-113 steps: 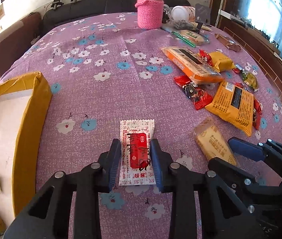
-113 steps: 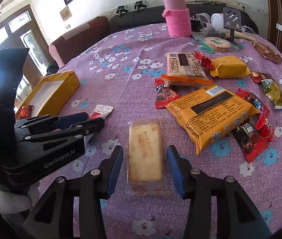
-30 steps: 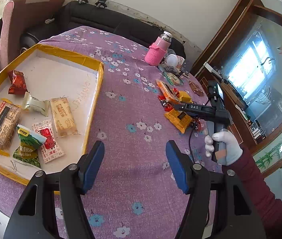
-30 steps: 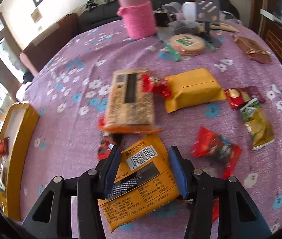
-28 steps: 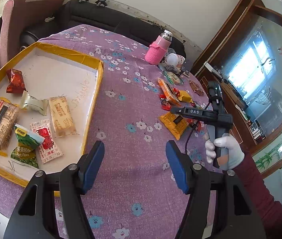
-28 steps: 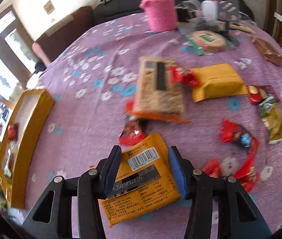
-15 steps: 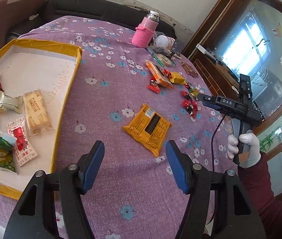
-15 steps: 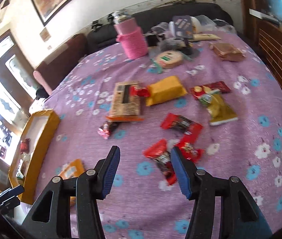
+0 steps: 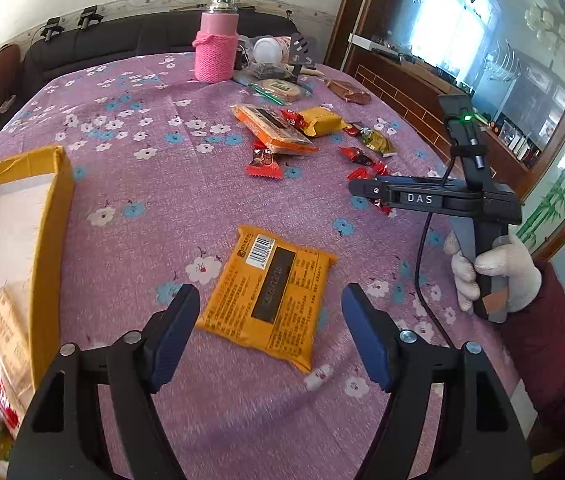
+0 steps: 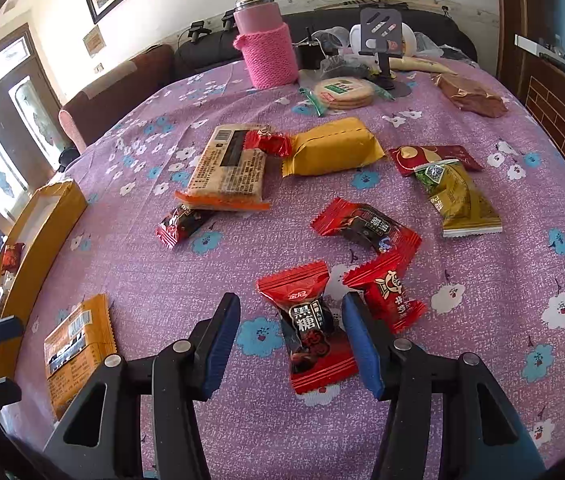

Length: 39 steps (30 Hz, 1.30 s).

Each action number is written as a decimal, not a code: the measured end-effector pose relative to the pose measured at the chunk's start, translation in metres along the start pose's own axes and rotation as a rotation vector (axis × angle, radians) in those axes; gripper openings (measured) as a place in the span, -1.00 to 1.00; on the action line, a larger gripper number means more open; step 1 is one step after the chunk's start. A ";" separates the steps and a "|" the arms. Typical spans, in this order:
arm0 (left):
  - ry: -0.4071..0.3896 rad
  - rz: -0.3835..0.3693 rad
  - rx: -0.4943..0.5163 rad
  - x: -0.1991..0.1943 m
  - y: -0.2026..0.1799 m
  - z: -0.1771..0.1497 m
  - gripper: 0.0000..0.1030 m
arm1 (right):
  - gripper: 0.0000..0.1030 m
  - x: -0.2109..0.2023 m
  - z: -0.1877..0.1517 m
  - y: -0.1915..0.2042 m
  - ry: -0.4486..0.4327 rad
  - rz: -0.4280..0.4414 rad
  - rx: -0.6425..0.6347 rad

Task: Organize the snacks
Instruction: 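Grasp the orange biscuit pack with the left tool while the right tool grasps a red candy, then carry both snacks to the yellow tray and release them inside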

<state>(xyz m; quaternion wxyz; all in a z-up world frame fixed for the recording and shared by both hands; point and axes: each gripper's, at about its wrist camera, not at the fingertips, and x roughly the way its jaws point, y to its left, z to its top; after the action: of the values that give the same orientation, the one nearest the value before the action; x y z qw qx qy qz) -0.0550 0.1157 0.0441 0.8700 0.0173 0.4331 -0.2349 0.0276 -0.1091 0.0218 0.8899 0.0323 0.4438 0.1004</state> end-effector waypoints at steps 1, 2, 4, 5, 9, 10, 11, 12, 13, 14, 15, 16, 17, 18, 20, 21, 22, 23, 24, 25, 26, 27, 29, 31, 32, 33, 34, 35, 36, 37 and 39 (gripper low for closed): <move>0.018 -0.009 0.008 0.008 0.000 0.002 0.42 | 0.10 0.000 0.000 0.002 0.002 -0.001 -0.006; 0.034 -0.016 0.018 0.017 0.000 0.005 0.42 | 0.10 0.000 0.000 0.002 -0.001 0.000 -0.010; 0.060 -0.005 0.043 0.030 -0.003 0.007 0.41 | 0.05 0.001 -0.001 0.002 -0.003 -0.001 -0.013; 0.072 0.010 0.065 0.036 -0.006 0.007 0.41 | 0.03 0.001 -0.001 0.002 -0.005 -0.004 -0.012; 0.127 0.083 0.141 0.053 -0.019 0.008 0.45 | -0.40 0.000 -0.002 -0.001 -0.012 0.015 0.005; 0.140 0.106 0.165 0.057 -0.022 0.006 0.45 | -0.47 0.000 -0.002 -0.003 -0.013 0.020 0.011; 0.132 0.119 0.184 0.058 -0.026 0.005 0.47 | -0.48 -0.001 -0.002 -0.004 -0.014 0.025 0.017; 0.128 0.117 0.188 0.058 -0.027 0.004 0.48 | -0.50 -0.001 -0.003 -0.005 -0.016 0.030 0.022; 0.129 0.108 0.173 0.059 -0.026 0.005 0.47 | -0.52 -0.001 -0.003 -0.005 -0.018 0.028 0.025; 0.130 0.108 0.158 0.058 -0.025 0.006 0.47 | -0.52 -0.001 -0.003 -0.005 -0.020 0.028 0.027; 0.128 0.114 0.143 0.058 -0.024 0.007 0.40 | -0.52 -0.002 -0.003 -0.005 -0.020 0.027 0.027; 0.124 0.128 0.130 0.058 -0.023 0.008 0.36 | -0.52 -0.002 -0.004 -0.005 -0.022 0.025 0.027; 0.120 0.140 0.116 0.057 -0.023 0.008 0.35 | -0.52 -0.002 -0.004 -0.005 -0.025 0.020 0.029; 0.112 0.149 0.104 0.056 -0.024 0.007 0.35 | -0.52 -0.003 -0.004 -0.006 -0.029 0.014 0.035; 0.081 0.173 0.085 0.051 -0.023 0.005 0.35 | -0.52 -0.005 -0.004 -0.010 -0.042 0.011 0.055; 0.065 0.172 0.070 0.047 -0.023 0.005 0.35 | -0.52 -0.006 -0.005 -0.012 -0.049 0.011 0.065; 0.048 0.160 0.048 0.040 -0.022 0.004 0.35 | -0.52 -0.007 -0.005 -0.013 -0.055 0.011 0.074; 0.030 0.144 0.025 0.033 -0.021 0.004 0.35 | -0.52 -0.008 -0.005 -0.014 -0.061 0.010 0.080; 0.012 0.134 0.004 0.024 -0.019 0.004 0.35 | -0.52 -0.010 -0.005 -0.015 -0.067 0.008 0.085; -0.004 0.131 -0.012 0.017 -0.017 0.004 0.35 | -0.52 -0.011 -0.005 -0.015 -0.070 0.003 0.089; -0.021 0.128 -0.031 0.007 -0.014 0.004 0.35 | -0.52 -0.012 -0.005 -0.015 -0.070 0.000 0.092; -0.036 0.125 -0.051 -0.002 -0.010 0.003 0.35 | -0.52 -0.015 -0.005 -0.013 -0.072 0.002 0.093; -0.074 0.131 -0.095 -0.025 0.003 0.002 0.35 | -0.52 -0.024 -0.005 -0.005 -0.082 0.032 0.099; -0.112 0.150 -0.144 -0.049 0.021 0.000 0.35 | -0.52 -0.036 -0.003 0.008 -0.092 0.087 0.101; -0.133 0.164 -0.171 -0.062 0.032 -0.001 0.35 | -0.53 -0.043 0.000 0.018 -0.097 0.112 0.093; -0.153 0.182 -0.194 -0.073 0.043 -0.003 0.36 | -0.53 -0.049 0.004 0.028 -0.101 0.136 0.081; -0.172 0.212 -0.215 -0.084 0.054 -0.005 0.36 | -0.53 -0.056 0.009 0.040 -0.107 0.161 0.068; -0.192 0.251 -0.236 -0.096 0.068 -0.006 0.36 | -0.53 -0.061 0.015 0.053 -0.114 0.187 0.054; -0.203 0.290 -0.254 -0.105 0.082 -0.008 0.36 | -0.53 -0.067 0.021 0.066 -0.120 0.217 0.039; -0.206 0.326 -0.277 -0.114 0.096 -0.010 0.36 | -0.53 -0.072 0.027 0.081 -0.125 0.246 0.024; -0.216 0.368 -0.333 -0.131 0.125 -0.015 0.36 | -0.53 -0.078 0.040 0.112 -0.125 0.306 -0.006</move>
<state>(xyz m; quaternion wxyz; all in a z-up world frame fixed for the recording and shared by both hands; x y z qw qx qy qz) -0.0804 0.2814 0.1129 0.9301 -0.0728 0.3601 0.0011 -0.0030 -0.0143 0.1239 0.8902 0.1027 0.3772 0.2338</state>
